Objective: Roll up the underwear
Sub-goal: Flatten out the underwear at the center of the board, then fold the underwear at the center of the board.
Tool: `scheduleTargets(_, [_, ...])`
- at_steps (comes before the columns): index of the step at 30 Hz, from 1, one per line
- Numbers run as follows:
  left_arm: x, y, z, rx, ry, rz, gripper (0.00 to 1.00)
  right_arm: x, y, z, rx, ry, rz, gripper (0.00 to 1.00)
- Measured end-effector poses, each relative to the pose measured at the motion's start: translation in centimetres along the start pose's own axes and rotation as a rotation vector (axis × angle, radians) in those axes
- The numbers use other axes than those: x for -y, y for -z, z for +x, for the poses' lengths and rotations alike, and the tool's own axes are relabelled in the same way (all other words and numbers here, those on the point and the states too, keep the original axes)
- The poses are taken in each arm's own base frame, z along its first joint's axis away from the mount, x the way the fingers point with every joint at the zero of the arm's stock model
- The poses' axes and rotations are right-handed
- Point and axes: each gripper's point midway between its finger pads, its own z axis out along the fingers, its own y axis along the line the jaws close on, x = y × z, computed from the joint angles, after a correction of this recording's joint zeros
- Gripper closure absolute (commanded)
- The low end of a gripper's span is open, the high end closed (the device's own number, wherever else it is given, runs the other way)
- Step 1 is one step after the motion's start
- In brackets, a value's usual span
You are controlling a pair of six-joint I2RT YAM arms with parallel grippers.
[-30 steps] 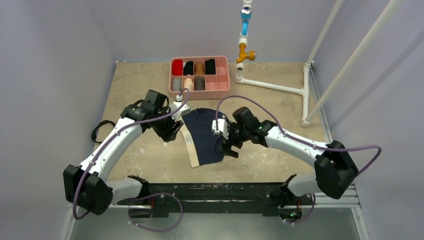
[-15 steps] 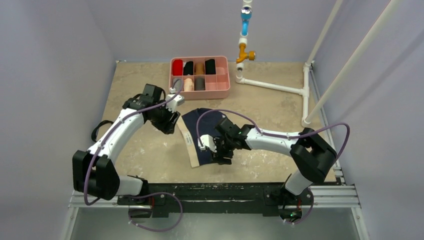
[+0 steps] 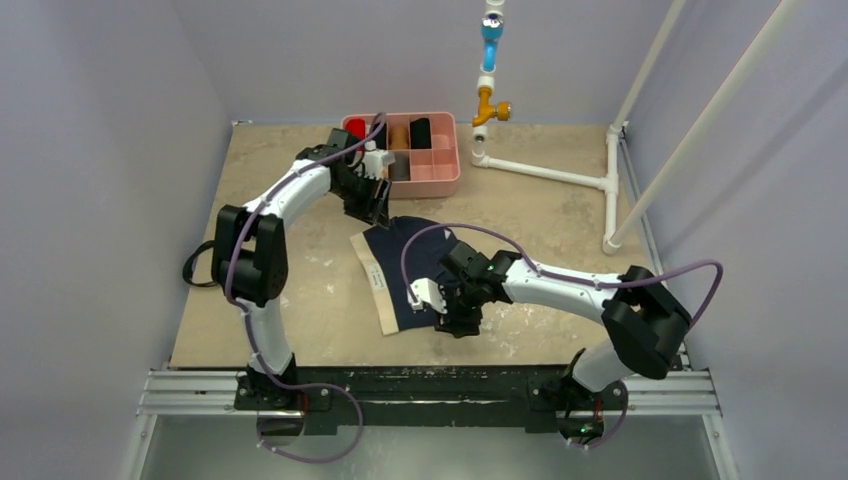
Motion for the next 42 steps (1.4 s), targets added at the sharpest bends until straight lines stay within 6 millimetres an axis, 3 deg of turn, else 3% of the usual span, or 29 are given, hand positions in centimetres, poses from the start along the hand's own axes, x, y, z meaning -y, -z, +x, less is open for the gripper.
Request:
scheduleTargets(10, [4.1,-5.8,-0.9,-0.036,0.002,0.066,0.48,1.0,3.4,-1.0,0.072,0.001,0.111,0.47])
scheduleTargets(21, [1.4,-9.3,-3.6,0.033,0.038,0.002,0.48,3.1,4.9,0.3,0.094,-0.076,0.194,0.43])
scheduleTargets(27, [2.0,-10.3,-5.4,0.081,0.059,0.038,0.48,3.4,5.0,0.6,0.100,-0.092,0.207,0.37])
scheduleTargets(35, [2.8,-10.0,-5.5,0.101,0.066,0.079,0.47,4.0,5.2,0.7,0.111,-0.112,0.224,0.31])
scheduleTargets(38, [3.4,-8.1,-3.9,0.085,0.032,0.075,0.46,4.1,5.2,0.8,0.112,-0.114,0.227,0.30])
scheduleTargets(42, [4.4,-3.8,-2.7,0.095,-0.045,0.057,0.47,4.2,5.2,0.7,0.113,-0.107,0.228,0.29])
